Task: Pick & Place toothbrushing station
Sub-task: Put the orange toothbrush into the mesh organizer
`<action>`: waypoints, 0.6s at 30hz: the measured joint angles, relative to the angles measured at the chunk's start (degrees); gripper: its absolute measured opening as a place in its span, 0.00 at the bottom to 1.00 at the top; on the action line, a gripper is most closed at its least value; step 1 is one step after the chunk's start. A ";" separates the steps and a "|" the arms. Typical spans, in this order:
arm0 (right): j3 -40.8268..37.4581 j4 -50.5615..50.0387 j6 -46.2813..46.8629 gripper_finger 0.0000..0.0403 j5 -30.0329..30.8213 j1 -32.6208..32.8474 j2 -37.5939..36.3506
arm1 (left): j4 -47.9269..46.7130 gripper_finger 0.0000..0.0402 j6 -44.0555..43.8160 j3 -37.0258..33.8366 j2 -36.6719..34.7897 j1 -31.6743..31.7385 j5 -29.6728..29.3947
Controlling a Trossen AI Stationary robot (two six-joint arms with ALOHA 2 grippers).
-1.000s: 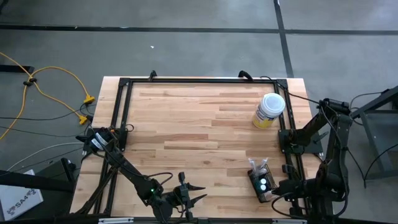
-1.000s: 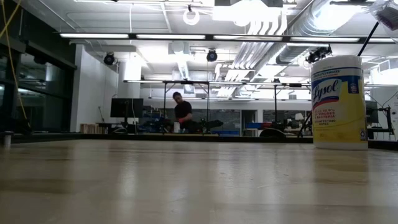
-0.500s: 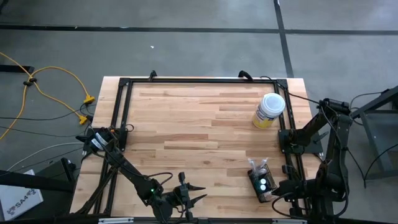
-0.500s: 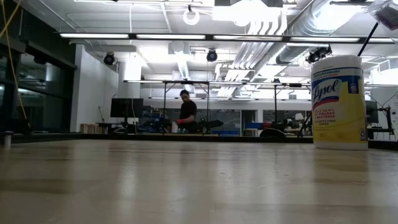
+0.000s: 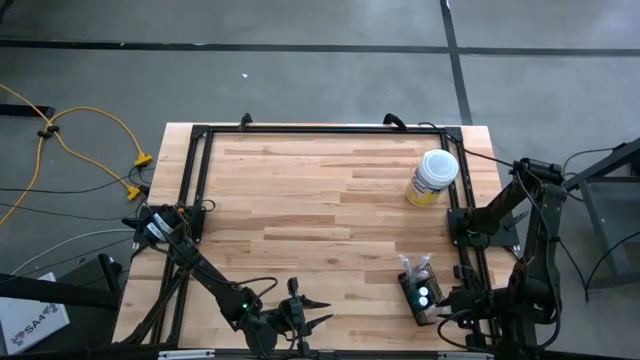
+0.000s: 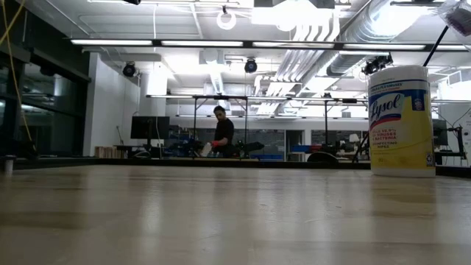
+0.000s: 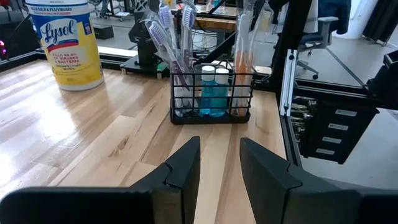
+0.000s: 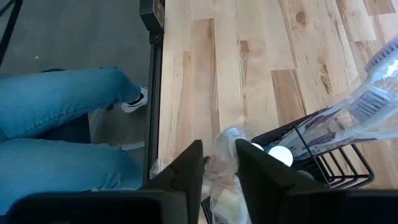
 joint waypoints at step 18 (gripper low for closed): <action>0.00 -1.15 3.43 0.30 -0.48 -0.04 0.00 | 0.00 0.27 -0.64 0.00 0.00 0.00 0.04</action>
